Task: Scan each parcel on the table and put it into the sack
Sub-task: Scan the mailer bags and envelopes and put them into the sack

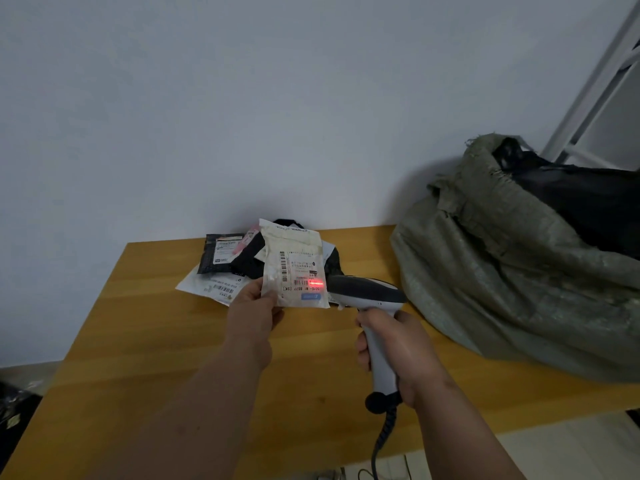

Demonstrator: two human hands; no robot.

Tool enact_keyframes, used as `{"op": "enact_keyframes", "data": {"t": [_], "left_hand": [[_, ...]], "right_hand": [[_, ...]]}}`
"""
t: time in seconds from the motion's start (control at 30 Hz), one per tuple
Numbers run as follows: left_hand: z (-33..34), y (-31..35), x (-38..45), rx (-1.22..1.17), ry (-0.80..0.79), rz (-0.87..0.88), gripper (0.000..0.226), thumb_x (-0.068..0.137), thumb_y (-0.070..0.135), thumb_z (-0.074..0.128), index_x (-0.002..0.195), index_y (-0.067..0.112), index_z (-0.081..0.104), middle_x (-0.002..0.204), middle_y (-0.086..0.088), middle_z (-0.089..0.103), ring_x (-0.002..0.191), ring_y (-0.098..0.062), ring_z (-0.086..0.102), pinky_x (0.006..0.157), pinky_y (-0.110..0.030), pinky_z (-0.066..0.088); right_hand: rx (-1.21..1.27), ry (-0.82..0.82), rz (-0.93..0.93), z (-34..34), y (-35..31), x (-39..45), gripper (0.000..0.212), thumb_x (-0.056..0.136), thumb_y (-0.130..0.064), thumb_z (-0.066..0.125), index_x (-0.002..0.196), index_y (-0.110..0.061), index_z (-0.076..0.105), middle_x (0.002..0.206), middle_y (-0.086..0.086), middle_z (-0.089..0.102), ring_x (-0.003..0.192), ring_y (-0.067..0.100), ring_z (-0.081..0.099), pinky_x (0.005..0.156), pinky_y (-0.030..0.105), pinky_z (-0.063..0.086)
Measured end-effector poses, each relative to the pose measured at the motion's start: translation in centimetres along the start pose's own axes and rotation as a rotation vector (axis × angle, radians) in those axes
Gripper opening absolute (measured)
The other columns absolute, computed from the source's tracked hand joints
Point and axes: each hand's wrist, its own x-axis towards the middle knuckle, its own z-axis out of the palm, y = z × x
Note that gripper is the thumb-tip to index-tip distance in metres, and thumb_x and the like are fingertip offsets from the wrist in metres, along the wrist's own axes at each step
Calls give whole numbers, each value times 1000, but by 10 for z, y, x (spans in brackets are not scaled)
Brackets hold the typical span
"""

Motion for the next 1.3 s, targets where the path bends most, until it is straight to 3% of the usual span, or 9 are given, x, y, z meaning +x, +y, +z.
{"op": "enact_keyframes", "data": {"t": [0.2,0.4,0.53,0.63,0.83,0.93,1.0,1.17,1.3], "left_hand": [[-1,3,-9,1,-2,-4,27,99,8,52,122,18,62,118,-7,65,107,-22,63,88,-35,55],[-1,6,-17,5,-2,-2,24,99,6,50,107,25,62,115,-6,66,106,-22,63,92,-36,54],[0,6,-19,20,-11,10,28,98,4,52,120,19,62,116,-6,66,105,-21,63,86,-33,55],[5,10,-25,55,-9,45,24,98,7,52,115,21,62,111,-2,66,100,-18,62,80,-29,53],[35,28,-44,166,-25,226,34,99,11,52,132,15,57,106,0,62,83,-10,54,68,-18,45],[55,39,-49,158,-60,268,32,100,11,51,129,17,61,107,-4,68,84,-16,62,64,-20,47],[73,47,-55,144,-72,295,30,100,13,50,127,19,62,97,-2,69,74,-13,61,60,-22,49],[134,65,-74,52,-160,393,33,97,9,55,129,14,62,99,2,72,88,-14,72,80,-28,58],[196,76,-97,138,-218,616,30,92,19,65,120,31,66,108,9,71,94,-7,69,85,-26,55]], "right_hand": [[1,-1,-7,1,2,-5,13,88,-15,63,90,-2,64,62,9,61,53,22,55,54,33,45],[9,9,-18,0,4,-10,13,88,-14,63,90,-2,64,61,8,60,52,22,55,56,35,45],[16,19,-22,-2,3,-16,11,89,-14,63,90,-3,63,61,7,60,52,21,55,54,33,45],[26,48,-37,-7,-1,-21,9,89,-14,62,89,-4,62,61,7,61,52,21,55,54,33,46],[94,132,-117,-27,-21,-28,10,92,-13,61,93,-3,60,62,8,58,51,20,54,55,33,45],[101,196,-187,-42,-35,-32,9,92,-12,60,88,-5,60,59,6,59,52,21,55,57,35,46],[111,231,-229,-55,-46,-37,10,92,-12,59,85,-5,59,58,4,59,53,20,56,57,35,46],[177,299,-298,-101,-71,-50,10,92,-13,61,85,-6,62,59,4,58,55,20,56,56,30,50],[188,373,-345,-150,-90,-59,9,93,-15,63,87,-9,62,63,7,60,56,19,59,51,25,52]]}}
